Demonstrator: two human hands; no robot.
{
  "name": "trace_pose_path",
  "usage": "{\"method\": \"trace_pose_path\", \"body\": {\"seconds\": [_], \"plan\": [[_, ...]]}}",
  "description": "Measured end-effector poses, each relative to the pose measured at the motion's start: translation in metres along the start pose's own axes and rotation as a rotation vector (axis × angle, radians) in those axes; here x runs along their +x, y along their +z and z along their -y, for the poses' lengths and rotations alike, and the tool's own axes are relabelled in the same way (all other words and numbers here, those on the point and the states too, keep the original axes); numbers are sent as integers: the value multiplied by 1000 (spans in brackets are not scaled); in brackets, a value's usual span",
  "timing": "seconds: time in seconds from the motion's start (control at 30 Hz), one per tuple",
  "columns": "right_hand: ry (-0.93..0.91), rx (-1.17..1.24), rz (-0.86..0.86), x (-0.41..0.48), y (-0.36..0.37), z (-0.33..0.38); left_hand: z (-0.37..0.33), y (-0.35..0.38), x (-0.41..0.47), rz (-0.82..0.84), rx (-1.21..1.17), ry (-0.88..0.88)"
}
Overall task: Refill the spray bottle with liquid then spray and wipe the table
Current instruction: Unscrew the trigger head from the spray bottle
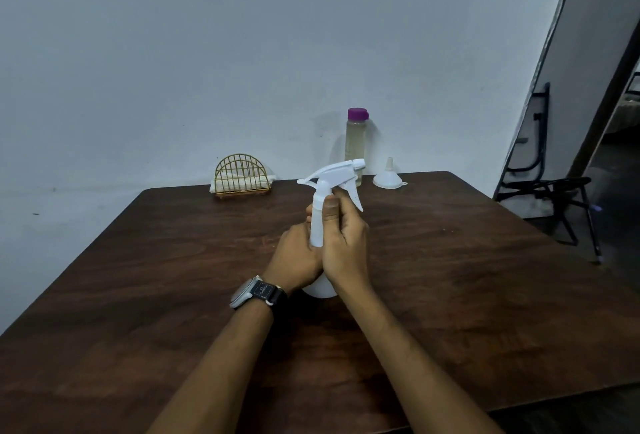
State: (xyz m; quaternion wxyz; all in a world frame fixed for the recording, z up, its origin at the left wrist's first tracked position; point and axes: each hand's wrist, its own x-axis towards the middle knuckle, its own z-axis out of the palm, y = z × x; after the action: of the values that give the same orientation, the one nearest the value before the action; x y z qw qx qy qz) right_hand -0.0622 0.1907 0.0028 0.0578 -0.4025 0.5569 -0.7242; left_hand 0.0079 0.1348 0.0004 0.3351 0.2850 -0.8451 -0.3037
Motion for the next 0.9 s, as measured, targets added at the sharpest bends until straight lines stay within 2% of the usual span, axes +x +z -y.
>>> {"method": "trace_pose_path", "body": {"seconds": [0.2,0.47,0.6,0.73,0.9], "plan": [[57,13,62,9,-5,7,-2,0,-1,21,-98,-17],[121,146,106,19,-15,15,0,1,-3,13,-146,-43],[154,184,208,19,-19,25,-2,0,-3,23,-125,-56],[61,64,257,25,-27,32,-1,-1,-5,44,-105,-60],[63,27,235,32,-37,44,3,-3,-10,93,-140,-98]]}}
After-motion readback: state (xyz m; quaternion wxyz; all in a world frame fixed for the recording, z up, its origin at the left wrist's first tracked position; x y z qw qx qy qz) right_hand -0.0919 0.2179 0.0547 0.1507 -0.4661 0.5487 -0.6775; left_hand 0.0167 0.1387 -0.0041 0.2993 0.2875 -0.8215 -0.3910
